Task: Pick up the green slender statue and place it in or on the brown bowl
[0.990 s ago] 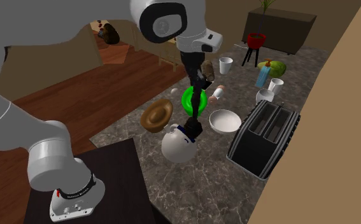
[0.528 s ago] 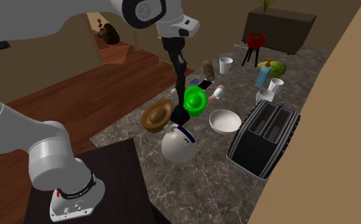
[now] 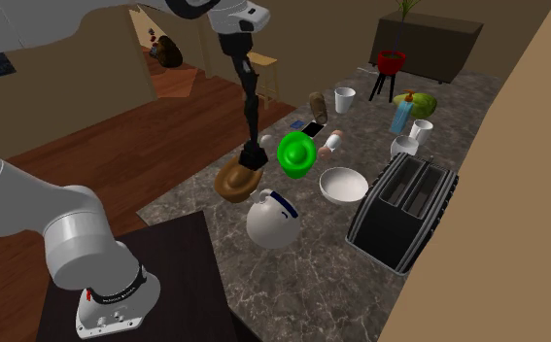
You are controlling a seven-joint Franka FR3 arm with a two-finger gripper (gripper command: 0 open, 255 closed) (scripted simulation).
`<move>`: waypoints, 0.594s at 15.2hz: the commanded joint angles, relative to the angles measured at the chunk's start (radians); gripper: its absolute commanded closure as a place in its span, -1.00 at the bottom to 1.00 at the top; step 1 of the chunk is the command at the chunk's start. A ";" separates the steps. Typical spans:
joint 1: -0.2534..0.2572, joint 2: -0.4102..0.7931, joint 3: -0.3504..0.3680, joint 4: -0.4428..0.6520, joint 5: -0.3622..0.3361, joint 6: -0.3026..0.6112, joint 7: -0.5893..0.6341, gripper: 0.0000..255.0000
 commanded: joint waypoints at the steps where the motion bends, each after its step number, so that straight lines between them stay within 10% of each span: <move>1: 0.015 0.013 0.038 0.027 0.000 -0.012 0.055 1.00; 9: 0.062 0.069 0.156 0.125 -0.013 -0.050 0.224 1.00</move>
